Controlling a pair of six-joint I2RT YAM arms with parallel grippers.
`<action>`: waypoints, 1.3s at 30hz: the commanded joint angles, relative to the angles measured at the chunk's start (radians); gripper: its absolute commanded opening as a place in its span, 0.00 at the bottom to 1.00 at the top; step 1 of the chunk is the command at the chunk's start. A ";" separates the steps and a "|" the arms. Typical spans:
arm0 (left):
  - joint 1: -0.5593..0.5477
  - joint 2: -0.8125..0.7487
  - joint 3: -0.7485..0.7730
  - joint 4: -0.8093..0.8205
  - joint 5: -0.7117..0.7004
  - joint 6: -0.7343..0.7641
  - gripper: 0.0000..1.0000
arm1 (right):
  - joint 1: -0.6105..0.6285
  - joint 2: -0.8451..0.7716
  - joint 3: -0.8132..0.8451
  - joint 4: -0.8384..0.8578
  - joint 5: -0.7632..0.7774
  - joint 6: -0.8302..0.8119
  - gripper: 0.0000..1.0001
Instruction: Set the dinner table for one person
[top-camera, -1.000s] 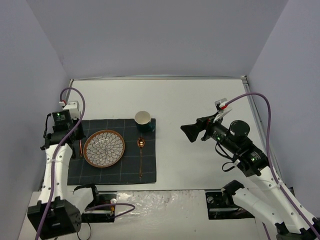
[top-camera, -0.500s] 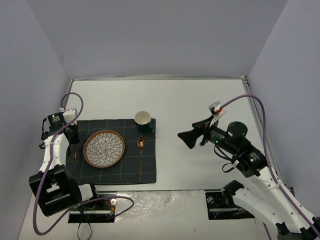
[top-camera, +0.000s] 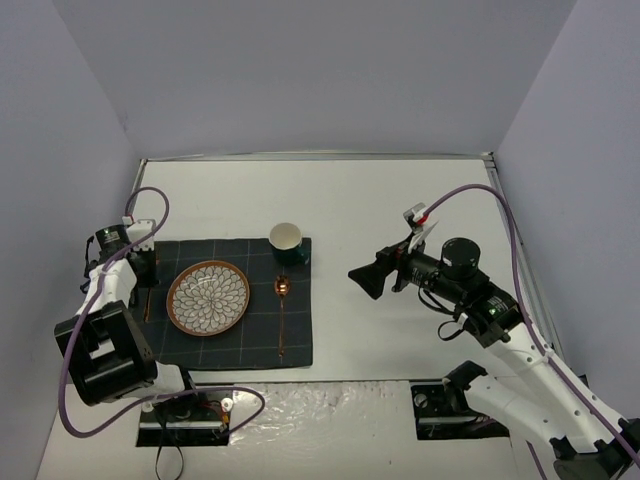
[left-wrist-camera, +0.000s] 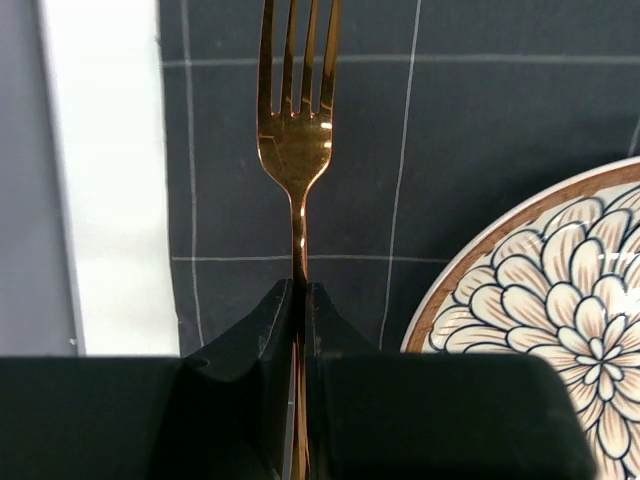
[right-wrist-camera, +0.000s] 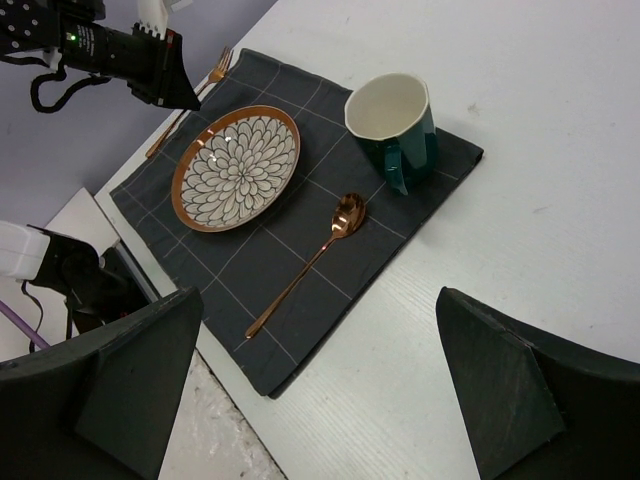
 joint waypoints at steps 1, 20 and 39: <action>0.002 0.052 0.093 -0.021 -0.010 0.047 0.00 | 0.010 0.023 0.042 0.049 -0.021 -0.014 1.00; -0.004 0.029 0.093 -0.060 -0.054 0.037 0.00 | 0.009 0.002 0.054 0.014 0.008 -0.050 1.00; 0.008 0.045 0.089 -0.021 -0.047 0.113 0.00 | 0.016 -0.080 0.012 0.014 -0.019 -0.080 1.00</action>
